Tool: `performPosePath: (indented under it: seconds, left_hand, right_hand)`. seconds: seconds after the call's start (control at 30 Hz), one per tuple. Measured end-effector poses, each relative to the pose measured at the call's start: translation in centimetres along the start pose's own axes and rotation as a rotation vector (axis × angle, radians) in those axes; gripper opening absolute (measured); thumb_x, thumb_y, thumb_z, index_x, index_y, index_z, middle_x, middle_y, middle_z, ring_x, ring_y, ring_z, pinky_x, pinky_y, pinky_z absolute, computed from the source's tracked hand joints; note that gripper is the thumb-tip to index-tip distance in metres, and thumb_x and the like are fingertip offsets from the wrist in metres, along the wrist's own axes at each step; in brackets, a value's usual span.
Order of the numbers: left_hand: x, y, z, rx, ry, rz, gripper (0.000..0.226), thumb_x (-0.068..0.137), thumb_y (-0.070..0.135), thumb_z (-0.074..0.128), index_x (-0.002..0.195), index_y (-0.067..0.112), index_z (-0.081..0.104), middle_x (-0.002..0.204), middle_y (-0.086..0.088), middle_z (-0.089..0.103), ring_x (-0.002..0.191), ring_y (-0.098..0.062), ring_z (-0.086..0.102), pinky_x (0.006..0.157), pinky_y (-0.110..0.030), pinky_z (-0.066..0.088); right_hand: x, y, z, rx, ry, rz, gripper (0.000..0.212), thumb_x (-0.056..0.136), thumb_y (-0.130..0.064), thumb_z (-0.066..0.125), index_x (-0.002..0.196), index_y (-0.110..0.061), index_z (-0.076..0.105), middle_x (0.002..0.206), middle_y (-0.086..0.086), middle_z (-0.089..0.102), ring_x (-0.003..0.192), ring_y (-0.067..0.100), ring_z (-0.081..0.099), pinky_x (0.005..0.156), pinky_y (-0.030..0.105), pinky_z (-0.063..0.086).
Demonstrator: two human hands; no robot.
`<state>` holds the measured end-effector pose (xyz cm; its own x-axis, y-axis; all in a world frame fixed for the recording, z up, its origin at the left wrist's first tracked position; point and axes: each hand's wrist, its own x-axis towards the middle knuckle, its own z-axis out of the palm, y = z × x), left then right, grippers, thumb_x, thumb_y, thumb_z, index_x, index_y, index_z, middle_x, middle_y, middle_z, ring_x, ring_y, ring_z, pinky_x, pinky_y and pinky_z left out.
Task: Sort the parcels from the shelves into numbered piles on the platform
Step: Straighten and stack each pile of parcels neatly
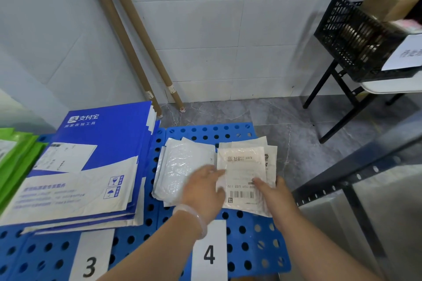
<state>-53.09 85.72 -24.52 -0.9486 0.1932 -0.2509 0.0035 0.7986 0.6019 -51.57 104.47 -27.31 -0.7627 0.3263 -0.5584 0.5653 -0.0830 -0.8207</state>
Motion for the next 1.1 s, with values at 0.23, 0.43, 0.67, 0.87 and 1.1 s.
performPosePath:
  seconds: [0.23, 0.43, 0.67, 0.87, 1.1]
  left_hand:
    - [1.0, -4.5, -3.2, 0.29, 0.093, -0.419, 0.08, 0.087, 0.047, 0.058, 0.15, 0.04, 0.009, 0.152, 0.002, 0.018, 0.136, -0.023, 0.025, 0.109, -0.041, 0.031]
    - [1.3, -4.9, -3.6, 0.169, 0.167, -0.426, 0.092, 0.083, 0.045, 0.066, 0.149, 0.043, 0.002, 0.143, -0.002, 0.035, 0.128, -0.025, 0.039, 0.105, -0.043, 0.039]
    - [-0.4, 0.1, -3.5, -0.193, 0.293, -0.073, 0.087, 0.091, 0.022, 0.059, 0.143, 0.056, -0.001, 0.134, 0.013, 0.038, 0.107, -0.003, 0.052, 0.087, -0.026, 0.051]
    - [-1.0, 3.6, 0.8, -0.218, -0.072, 0.047, 0.085, 0.089, 0.044, 0.057, 0.141, 0.058, -0.009, 0.136, 0.014, 0.036, 0.12, -0.008, 0.043, 0.102, -0.029, 0.041]
    - [-0.3, 2.8, 2.4, -0.178, -0.285, -0.047, 0.073, 0.083, 0.071, 0.044, 0.147, 0.048, 0.017, 0.156, 0.013, 0.012, 0.145, -0.016, 0.008, 0.119, -0.043, 0.015]
  right_hand:
    - [0.6, 0.5, -0.2, -0.033, 0.073, -0.009, 0.037, 0.088, -0.021, 0.068, 0.119, -0.014, 0.049, 0.1, 0.001, 0.066, 0.076, 0.014, 0.066, 0.05, 0.024, 0.05]
    - [0.5, 0.7, 0.3, -0.027, 0.087, 0.006, 0.039, 0.087, -0.019, 0.069, 0.12, -0.015, 0.048, 0.105, 0.003, 0.067, 0.083, 0.019, 0.068, 0.061, 0.033, 0.057]
    - [0.3, 0.4, 1.1, -0.058, 0.057, -0.012, 0.041, 0.086, -0.017, 0.071, 0.117, -0.017, 0.044, 0.096, -0.006, 0.064, 0.082, 0.013, 0.065, 0.061, 0.03, 0.055]
    - [-0.6, 0.0, 1.3, -0.036, 0.051, -0.003, 0.042, 0.088, -0.03, 0.067, 0.122, -0.021, 0.044, 0.107, -0.003, 0.065, 0.092, 0.015, 0.065, 0.075, 0.036, 0.054]
    - [-0.5, 0.0, 0.6, 0.152, -0.249, 0.044, 0.088, 0.061, -0.088, 0.052, 0.125, -0.029, 0.059, 0.116, 0.002, 0.07, 0.108, 0.024, 0.066, 0.094, 0.051, 0.051]
